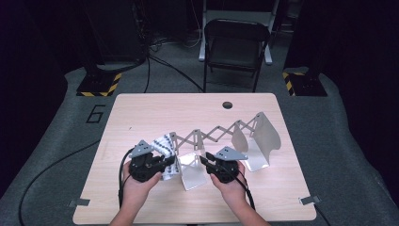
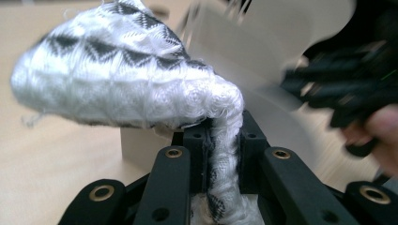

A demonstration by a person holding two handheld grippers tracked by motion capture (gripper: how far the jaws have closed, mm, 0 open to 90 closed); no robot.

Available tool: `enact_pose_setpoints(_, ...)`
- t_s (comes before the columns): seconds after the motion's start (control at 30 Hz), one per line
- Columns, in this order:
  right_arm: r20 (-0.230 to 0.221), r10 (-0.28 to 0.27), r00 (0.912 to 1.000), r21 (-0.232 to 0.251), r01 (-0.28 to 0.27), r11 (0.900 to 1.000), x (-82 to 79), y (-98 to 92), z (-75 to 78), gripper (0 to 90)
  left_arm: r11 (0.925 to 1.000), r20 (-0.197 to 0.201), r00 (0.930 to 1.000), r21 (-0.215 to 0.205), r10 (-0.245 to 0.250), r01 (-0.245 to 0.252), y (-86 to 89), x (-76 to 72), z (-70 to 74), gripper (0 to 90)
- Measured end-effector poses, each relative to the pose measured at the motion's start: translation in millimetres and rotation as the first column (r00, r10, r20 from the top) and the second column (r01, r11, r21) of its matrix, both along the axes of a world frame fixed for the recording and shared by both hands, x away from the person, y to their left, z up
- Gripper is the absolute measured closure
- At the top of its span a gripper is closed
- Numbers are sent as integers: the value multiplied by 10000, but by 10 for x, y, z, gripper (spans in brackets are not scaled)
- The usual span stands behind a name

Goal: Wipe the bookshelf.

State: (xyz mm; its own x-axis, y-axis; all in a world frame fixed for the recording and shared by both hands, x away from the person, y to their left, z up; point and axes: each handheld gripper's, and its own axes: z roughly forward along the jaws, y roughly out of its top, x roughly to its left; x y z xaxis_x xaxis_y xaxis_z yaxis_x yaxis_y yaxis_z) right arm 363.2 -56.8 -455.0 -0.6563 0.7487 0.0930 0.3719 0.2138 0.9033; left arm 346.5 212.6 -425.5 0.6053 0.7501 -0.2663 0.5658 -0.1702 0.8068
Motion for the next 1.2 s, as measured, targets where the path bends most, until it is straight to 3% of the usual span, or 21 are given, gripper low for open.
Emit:
enact_pose_setpoints(0.1, -42, 12, 10000, 27, -12, 10000, -5, -8, -5, 713, 9979, -838, 9965, 649, -8, 63, -64, 50, -386, 785)
enact_pose_setpoints(0.13, -50, 15, 10000, 16, -15, 10000, -5, -10, -10, 713, 9979, -838, 9965, 649, -8, 63, -64, 50, -386, 785)
enact_pose_setpoints(0.17, -71, 50, 10000, 57, -50, 10000, -5, -11, -13, 709, 9975, -1658, 9862, 696, 13, 104, -107, 82, -601, 785)
enact_pose_setpoints(0.2, -80, 47, 10000, 26, -46, 10000, -6, -12, -15, 707, 9953, -1798, 9837, 948, -15, 189, -119, 103, -666, 785)
enact_pose_setpoints(0.23, -93, 32, 10000, 20, -32, 10000, -7, -13, -18, 705, 9955, -1915, 9815, 913, -78, 257, -122, 119, -678, 785)
enact_pose_setpoints(0.33, -83, 33, 10000, 61, -33, 10000, -5, -16, -20, 695, 9970, -1769, 9842, 772, 79, 58, -140, 130, -610, 784)
enact_pose_setpoints(0.37, -96, 26, 10000, 73, -25, 10000, -7, -18, -18, 690, 9969, -1424, 9898, 781, 58, 54, -114, 133, -533, 784)
enact_pose_setpoints(0.47, -152, 47, 9999, 133, -45, 9999, -6, -34, -15, 683, 9994, -773, 9970, 339, 88, -62, -46, 95, -278, 784)
enact_pose_setpoints(0.5, -163, 61, 9998, 172, -58, 9998, -8, -40, -10, 672, 9998, -575, 9982, 180, 141, -131, -30, 79, -210, 785)
enact_pose_setpoints(0.53, -127, 82, 9999, 195, -79, 9998, -12, -43, -4, 659, 9999, -187, 9998, -134, 93, -96, 20, 36, -39, 785)
enact_pose_setpoints(0.57, -127, 82, 9999, 195, -79, 9998, -12, -43, -4, 659, 9999, -187, 9998, -134, 93, -96, 20, 36, -39, 785)
enact_pose_setpoints(0.6, 7, 94, 10000, 258, -94, 9996, -24, -51, 23, 628, 9998, 263, 9996, -216, 43, -37, 58, 11, 68, 785)
enact_pose_setpoints(0.63, 23, 38, 10000, 308, -38, 9995, -34, -52, 37, 614, 9995, 310, 9995, -315, 110, -101, 61, 3, 80, 785)
enact_pose_setpoints(0.77, 471, -222, 9986, 489, 199, 9986, -60, -77, 133, 550, 9996, 83, 9997, -162, 223, -222, 43, 36, -58, 785)
enact_pose_setpoints(0.83, 737, -311, 9968, 536, 272, 9982, -87, -98, 197, 539, 9985, -606, 9976, 471, 322, -294, 6, 110, -381, 786)
enact_pose_setpoints(0.87, 1111, -369, 9931, 602, 303, 9977, -100, -104, 233, 534, 9985, -885, 9957, 508, 269, -225, 5, 131, -458, 786)
enact_pose_setpoints(0.9, 1111, -369, 9931, 602, 303, 9977, -100, -104, 233, 534, 9985, -885, 9957, 508, 269, -225, 5, 131, -458, 787)
enact_pose_setpoints(0.93, 1460, -404, 9885, 645, 312, 9974, -147, -106, 296, 524, 9975, -1343, 9904, 671, 319, -230, -10, 178, -625, 787)
enact_pose_setpoints(1.07, 1866, -112, 9824, 679, -15, 9977, -229, -61, 365, 525, 9977, -1597, 9862, 585, 440, -351, -30, 196, -649, 786)
enact_pose_setpoints(1.13, 1892, -5, 9819, 663, -123, 9977, -242, -41, 366, 525, 9978, -1235, 9918, 607, 340, -267, -15, 196, -582, 786)
enact_pose_setpoints(1.2, 1853, 249, 9824, 354, -320, 9989, -255, 34, 314, 525, 9987, -1074, 9933, 331, 418, -384, -1, 174, -495, 786)
